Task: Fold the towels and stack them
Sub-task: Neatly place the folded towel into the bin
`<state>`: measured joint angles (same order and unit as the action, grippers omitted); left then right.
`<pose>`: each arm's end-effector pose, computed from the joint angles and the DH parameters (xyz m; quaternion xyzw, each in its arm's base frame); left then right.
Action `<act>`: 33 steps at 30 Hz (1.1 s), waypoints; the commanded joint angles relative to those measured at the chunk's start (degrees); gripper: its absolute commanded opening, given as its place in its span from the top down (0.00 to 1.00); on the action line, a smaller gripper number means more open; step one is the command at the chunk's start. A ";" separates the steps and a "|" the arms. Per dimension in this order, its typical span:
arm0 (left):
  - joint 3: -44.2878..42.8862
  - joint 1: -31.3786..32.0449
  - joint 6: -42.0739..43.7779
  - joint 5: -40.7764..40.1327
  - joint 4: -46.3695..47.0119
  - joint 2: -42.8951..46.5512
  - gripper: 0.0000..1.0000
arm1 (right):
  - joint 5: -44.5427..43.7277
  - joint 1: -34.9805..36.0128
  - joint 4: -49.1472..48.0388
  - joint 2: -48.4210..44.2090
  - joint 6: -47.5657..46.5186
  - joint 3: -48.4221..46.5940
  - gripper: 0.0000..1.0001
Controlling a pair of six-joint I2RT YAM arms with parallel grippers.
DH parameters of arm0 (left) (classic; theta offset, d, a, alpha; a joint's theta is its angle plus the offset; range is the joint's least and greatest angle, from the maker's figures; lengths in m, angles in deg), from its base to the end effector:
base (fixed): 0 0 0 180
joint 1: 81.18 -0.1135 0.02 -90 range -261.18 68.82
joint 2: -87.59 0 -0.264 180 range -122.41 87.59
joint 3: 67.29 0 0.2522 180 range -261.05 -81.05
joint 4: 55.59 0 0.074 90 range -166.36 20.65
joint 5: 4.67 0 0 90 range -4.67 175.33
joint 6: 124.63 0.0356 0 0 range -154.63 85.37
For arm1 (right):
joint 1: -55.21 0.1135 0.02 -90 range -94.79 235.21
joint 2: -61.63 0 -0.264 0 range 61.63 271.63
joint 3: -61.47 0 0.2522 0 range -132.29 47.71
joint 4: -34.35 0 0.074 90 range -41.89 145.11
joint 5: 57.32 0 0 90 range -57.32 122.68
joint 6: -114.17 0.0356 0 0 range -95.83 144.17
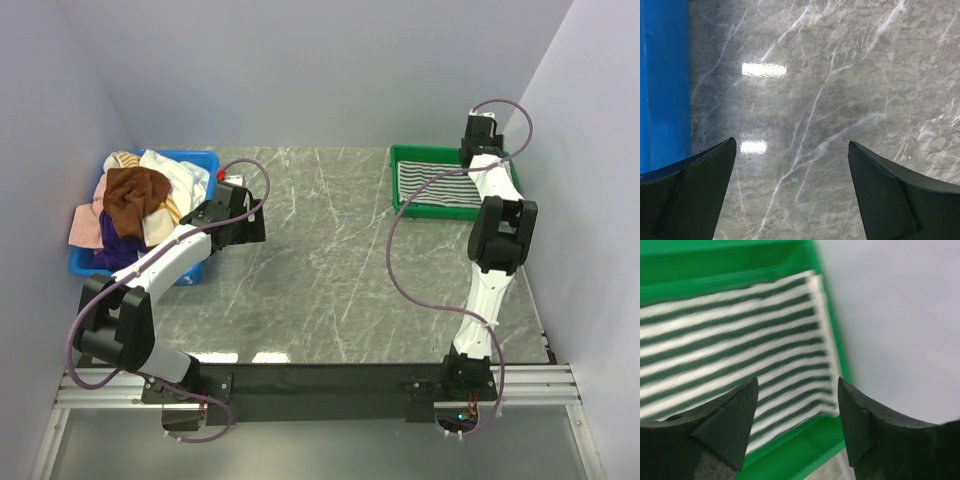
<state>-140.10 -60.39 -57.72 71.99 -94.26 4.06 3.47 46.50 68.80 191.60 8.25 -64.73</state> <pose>0.2916 -0.1019 0.2464 -0.0590 0.9305 -0.0277 0.3604 0.5151 -0.0965 0.2342 0.0551 0.8758 -0.3117 0.3644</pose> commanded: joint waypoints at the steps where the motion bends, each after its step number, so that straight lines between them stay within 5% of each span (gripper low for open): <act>1: -0.54 -0.23 0.33 0.07 0.21 1.43 0.01 | 8.08 3.52 -1.18 -8.32 6.59 2.05 0.38; 3: -0.46 -0.32 0.42 -0.10 0.21 1.96 0.01 | 17.23 4.22 0.23 -8.77 11.93 2.75 0.51; 6: -0.28 -0.32 0.33 -0.19 0.12 2.75 0.01 | 25.93 5.45 1.55 -7.72 19.14 3.37 0.57; 11: -0.02 -0.23 0.33 -0.02 0.21 3.81 0.01 | 31.14 6.69 4.71 -2.45 27.16 0.83 0.69; 33: -0.02 -0.23 0.42 0.42 0.12 5.30 0.01 | 47.75 6.78 8.06 8.37 47.21 -1.12 0.74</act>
<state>-140.10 -60.39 -57.79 72.01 -94.30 7.10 45.81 53.21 78.04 198.42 52.45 -66.18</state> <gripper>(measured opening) 0.992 0.261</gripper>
